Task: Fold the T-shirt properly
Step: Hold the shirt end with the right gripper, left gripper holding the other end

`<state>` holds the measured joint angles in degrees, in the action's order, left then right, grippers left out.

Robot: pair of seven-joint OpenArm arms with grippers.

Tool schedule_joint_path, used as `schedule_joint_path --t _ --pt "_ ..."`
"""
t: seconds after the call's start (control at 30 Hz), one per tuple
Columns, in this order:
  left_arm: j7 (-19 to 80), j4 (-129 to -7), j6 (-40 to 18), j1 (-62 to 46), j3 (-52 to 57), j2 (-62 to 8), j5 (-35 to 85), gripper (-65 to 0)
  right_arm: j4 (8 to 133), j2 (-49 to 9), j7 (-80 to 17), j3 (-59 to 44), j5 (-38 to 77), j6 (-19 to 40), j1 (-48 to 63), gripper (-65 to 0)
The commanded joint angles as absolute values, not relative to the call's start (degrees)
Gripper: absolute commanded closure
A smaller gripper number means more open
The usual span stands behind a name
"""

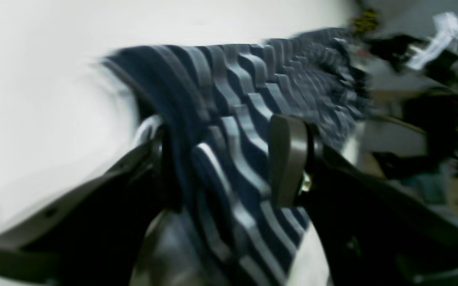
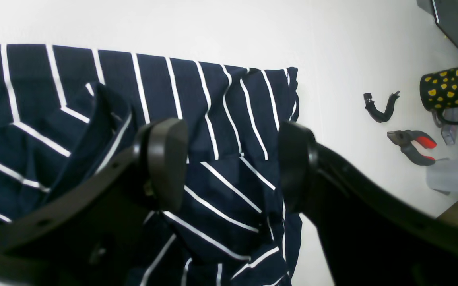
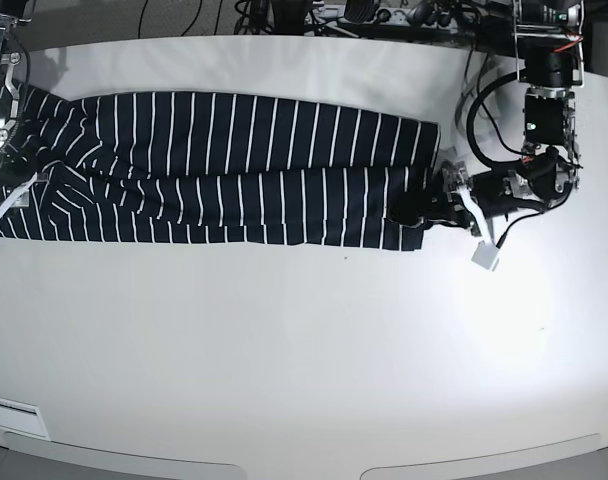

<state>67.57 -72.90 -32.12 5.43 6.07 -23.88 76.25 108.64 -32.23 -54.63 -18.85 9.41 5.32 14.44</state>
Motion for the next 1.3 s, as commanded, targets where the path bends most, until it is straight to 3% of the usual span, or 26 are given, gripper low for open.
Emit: schedule_joint_path --t 0.0,0.17,0.43,0.8,1.27 --pt "68.5 -73.9 -31.2 5.6 7.2 -25.0 74.6 -32.9 109.3 -33.5 -53.6 -19.6 8.7 4.9 13.8 -37.7" --pt "66.7 -77.6 -29.6 5.6 9.4 -25.1 70.1 -32.9 109.3 -33.5 -53.5 -19.6 8.7 4.9 13.8 -37.7" --pt "62.3 -78.3 -18.2 4.3 9.3 -23.7 54.9 -32.9 109.3 -33.5 -53.5 -19.6 8.7 5.0 13.8 -37.7" --pt "62.5 -78.3 -17.7 0.4 1.4 -22.9 55.1 -32.9 109.3 -33.5 -53.4 -19.6 8.6 5.0 13.8 -37.7" --pt "62.7 -78.3 -18.0 -1.6 1.0 -20.6 56.4 -32.9 109.3 -33.5 -53.1 -19.6 8.5 4.9 13.8 -37.7"
